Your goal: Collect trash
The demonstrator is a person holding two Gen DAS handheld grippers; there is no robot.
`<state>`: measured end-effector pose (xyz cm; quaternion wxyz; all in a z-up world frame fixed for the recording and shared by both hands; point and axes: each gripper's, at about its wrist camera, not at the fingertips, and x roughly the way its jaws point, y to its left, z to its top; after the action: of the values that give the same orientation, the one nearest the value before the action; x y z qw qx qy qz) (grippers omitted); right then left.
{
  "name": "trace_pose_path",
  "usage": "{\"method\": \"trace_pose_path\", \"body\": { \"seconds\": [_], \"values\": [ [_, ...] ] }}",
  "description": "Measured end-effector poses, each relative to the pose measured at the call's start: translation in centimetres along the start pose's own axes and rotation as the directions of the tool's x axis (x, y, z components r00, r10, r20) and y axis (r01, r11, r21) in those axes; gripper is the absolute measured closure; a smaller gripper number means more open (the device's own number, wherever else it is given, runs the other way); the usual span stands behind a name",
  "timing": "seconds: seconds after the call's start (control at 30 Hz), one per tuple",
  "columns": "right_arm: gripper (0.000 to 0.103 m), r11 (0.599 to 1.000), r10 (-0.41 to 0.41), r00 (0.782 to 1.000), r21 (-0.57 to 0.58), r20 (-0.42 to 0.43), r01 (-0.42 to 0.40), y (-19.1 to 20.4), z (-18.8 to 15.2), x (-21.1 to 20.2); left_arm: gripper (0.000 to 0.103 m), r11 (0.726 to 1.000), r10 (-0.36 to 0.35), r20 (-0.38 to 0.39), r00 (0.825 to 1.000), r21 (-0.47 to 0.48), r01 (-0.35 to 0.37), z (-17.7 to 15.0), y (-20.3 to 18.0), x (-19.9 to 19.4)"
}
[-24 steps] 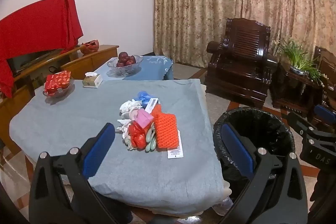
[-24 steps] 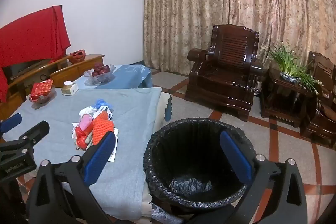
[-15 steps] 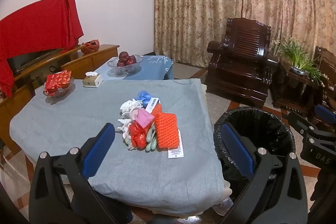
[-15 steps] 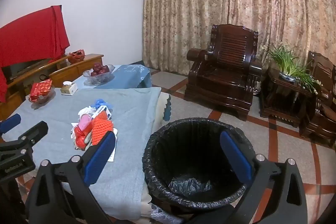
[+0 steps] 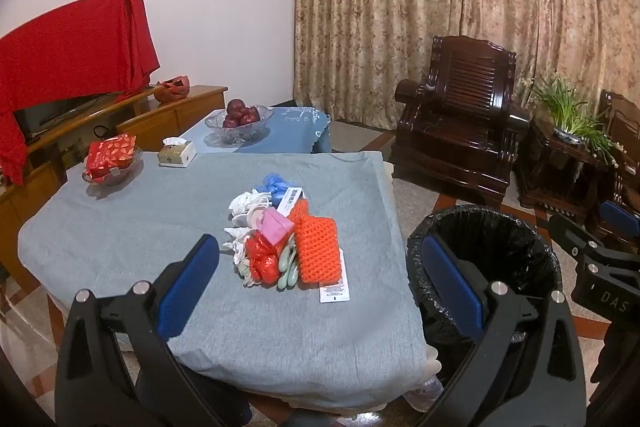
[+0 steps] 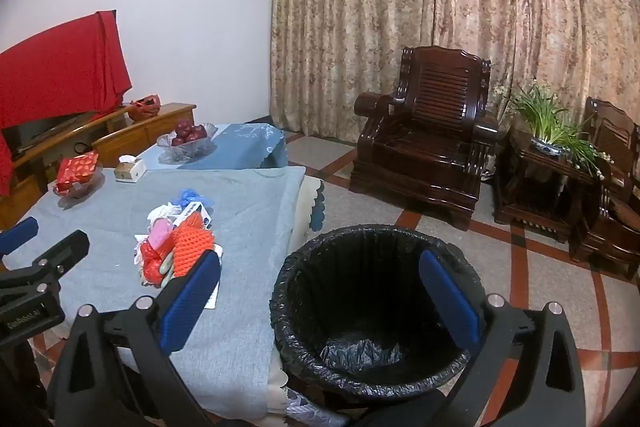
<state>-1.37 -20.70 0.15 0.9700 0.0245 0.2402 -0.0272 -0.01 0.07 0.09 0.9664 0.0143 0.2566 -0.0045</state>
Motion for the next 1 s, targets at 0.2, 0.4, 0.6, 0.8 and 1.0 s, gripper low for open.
{"method": "trace_pose_path", "body": {
  "seconds": [0.2, 0.4, 0.6, 0.8, 1.0],
  "values": [
    [0.006, 1.0, 0.0, 1.0, 0.0, 0.001, 0.0, 0.0, 0.0, 0.0, 0.005, 1.0, 0.003, 0.0, 1.0, -0.002, -0.003, 0.0, 0.0, -0.1],
    [0.006, 1.0, 0.0, 1.0, 0.0, -0.001, 0.0, 0.0, 0.1, 0.0, 0.005, 1.0, 0.002, -0.002, 1.0, -0.002, -0.002, 0.0, 0.0, 0.0],
    [0.006, 1.0, -0.001, 1.0, 0.0, 0.002, 0.001, 0.0, 0.1, 0.0, 0.005, 1.0, 0.001, 0.001, 1.0, -0.004, -0.001, 0.5, 0.3, -0.3],
    [0.006, 1.0, -0.002, 1.0, -0.003, -0.001, 0.002, 0.1, 0.2, 0.0, 0.005, 1.0, 0.0, 0.001, 1.0, -0.004, 0.0, 0.6, 0.4, -0.4],
    [0.006, 1.0, -0.003, 1.0, -0.001, 0.0, 0.003, 0.0, 0.2, 0.0, 0.005, 1.0, -0.001, -0.001, 1.0, -0.004, 0.001, 0.7, 0.4, -0.4]
  ]
}}
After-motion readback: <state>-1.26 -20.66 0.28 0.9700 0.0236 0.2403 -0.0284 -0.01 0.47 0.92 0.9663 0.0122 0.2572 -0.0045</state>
